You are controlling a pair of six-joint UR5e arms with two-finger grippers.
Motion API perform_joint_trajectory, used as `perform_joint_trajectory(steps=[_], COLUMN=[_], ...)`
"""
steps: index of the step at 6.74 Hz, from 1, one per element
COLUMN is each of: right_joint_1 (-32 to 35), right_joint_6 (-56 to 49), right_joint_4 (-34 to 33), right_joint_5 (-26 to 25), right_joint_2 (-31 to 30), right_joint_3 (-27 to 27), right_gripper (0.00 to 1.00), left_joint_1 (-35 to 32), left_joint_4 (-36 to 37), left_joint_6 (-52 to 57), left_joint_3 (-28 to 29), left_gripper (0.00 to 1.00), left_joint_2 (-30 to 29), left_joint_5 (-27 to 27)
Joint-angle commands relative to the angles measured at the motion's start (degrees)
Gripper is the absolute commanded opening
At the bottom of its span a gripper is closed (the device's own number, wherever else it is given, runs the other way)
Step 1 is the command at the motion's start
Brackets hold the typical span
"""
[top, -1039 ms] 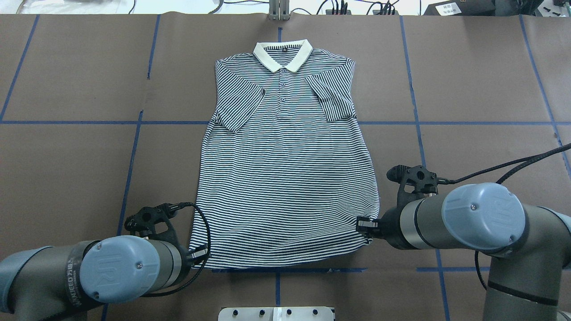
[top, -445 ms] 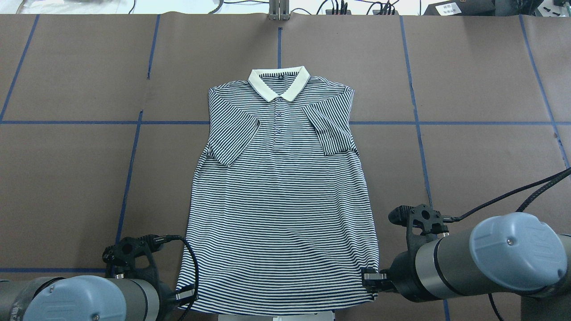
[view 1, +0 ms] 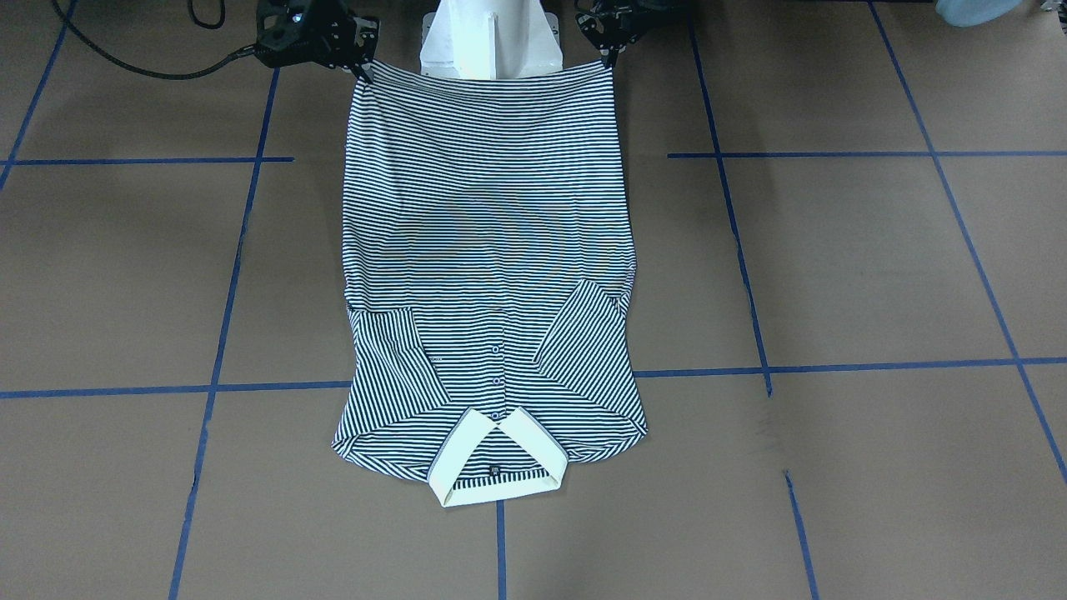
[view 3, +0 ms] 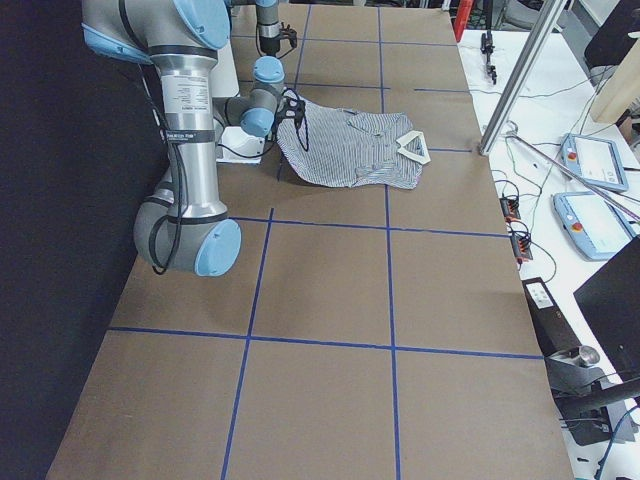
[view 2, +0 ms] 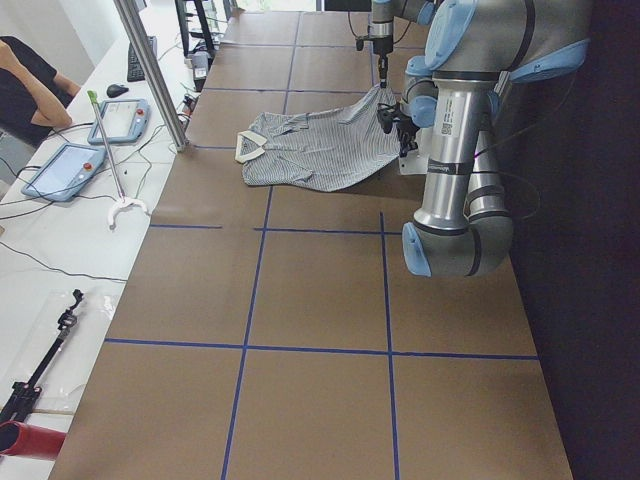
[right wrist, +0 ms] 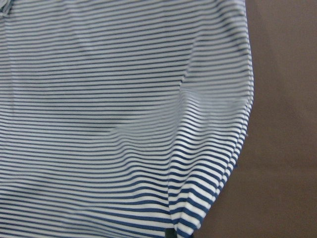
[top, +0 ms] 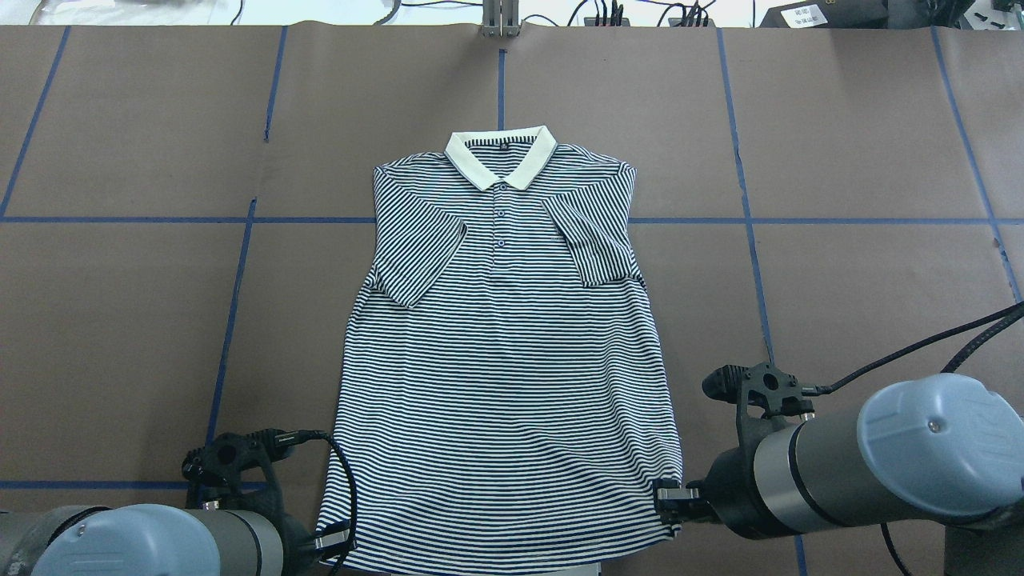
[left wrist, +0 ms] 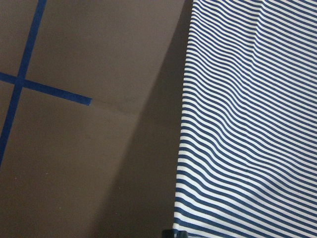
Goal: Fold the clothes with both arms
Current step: 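Lift the hem with both grippers and fold it toward the collar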
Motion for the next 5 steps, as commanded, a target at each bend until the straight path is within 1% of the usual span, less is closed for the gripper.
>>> perform_joint_trajectory(steps=[1, 2, 3, 4, 5], right_joint_1=[9.9, 14.1, 18.6, 22.0, 24.4], right_joint_6=[-11.7, -16.4, -18.1, -21.6, -23.3], right_joint_4=[0.3, 0.2, 0.2, 0.2, 0.3], right_joint_5=[-1.2, -1.3, -1.0, -0.9, -0.8], right_joint_2=[4.5, 8.7, 12.4, 15.3, 18.6], right_joint_3=[-8.2, -13.6, -19.5, -24.2, -29.3], right_gripper=[0.00, 0.00, 0.00, 0.00, 0.00], left_joint_1=[-11.5, -16.8, -20.2, -22.8, -26.1], left_joint_4=[-1.7, -4.8, -8.7, -12.1, -15.2], left_joint_6=[11.7, 17.0, 18.7, 20.2, 20.5], left_joint_3=[2.6, 6.5, 11.6, 15.7, 19.4], left_gripper=[0.00, 0.00, 0.00, 0.00, 0.00], left_joint_2=[-1.7, -2.1, -3.0, -4.4, -6.7], left_joint_5=[0.0, -0.3, -0.3, -0.4, -0.4])
